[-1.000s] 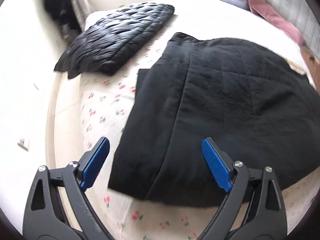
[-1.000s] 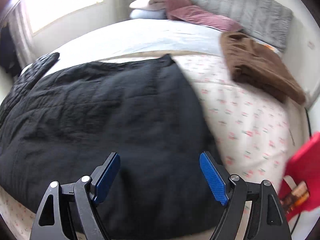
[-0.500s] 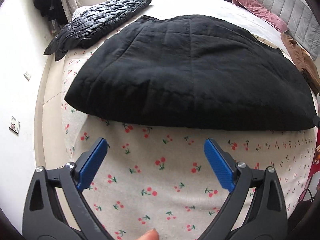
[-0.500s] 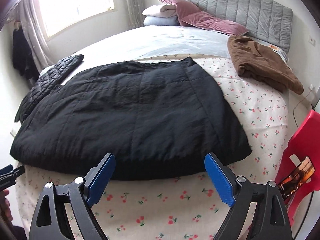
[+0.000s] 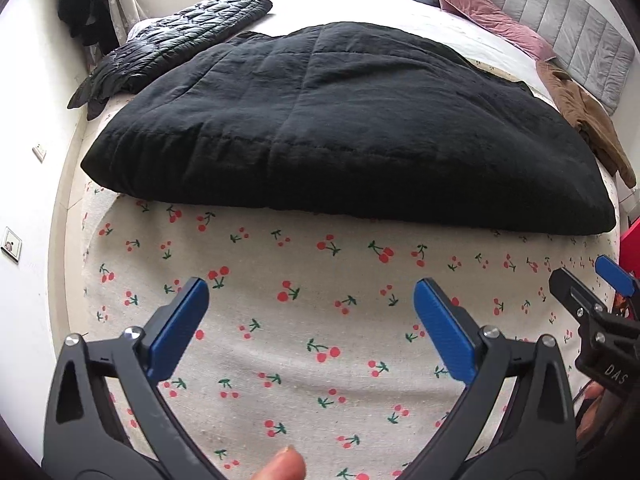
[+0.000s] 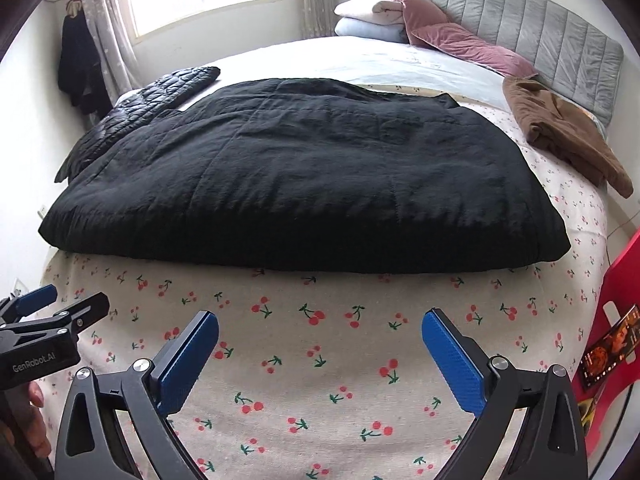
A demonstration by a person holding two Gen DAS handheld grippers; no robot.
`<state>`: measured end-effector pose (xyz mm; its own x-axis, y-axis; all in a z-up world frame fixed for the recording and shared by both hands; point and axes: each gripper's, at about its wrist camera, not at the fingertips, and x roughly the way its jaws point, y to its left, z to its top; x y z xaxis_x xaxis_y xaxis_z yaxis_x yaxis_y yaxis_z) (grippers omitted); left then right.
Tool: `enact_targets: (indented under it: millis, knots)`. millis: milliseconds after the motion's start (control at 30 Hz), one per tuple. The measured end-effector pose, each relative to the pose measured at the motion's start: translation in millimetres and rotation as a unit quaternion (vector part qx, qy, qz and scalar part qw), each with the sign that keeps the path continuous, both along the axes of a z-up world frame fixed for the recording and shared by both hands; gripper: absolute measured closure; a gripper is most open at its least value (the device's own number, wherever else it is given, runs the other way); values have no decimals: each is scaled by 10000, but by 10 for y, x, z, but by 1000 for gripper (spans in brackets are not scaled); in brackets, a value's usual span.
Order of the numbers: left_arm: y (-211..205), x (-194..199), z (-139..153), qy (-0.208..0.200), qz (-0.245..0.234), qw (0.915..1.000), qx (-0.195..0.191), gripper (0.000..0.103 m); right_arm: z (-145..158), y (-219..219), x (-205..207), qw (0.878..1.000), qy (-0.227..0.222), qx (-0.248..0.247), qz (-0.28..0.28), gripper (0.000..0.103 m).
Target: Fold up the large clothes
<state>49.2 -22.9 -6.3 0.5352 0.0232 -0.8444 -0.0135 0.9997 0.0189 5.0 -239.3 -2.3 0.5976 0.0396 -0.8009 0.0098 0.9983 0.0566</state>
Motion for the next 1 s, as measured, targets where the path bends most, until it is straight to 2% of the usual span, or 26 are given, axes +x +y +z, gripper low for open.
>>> enact_targets:
  millis: [300,1000]
  knots:
    - [-134,24,-129,74,-8,9996,254,1,-36,99,22,9997,-70,-198,-94,0]
    - [-137,-12,-110,-27,94,9996,271,1,-38,205,78,9996,-118,-170,-188,0]
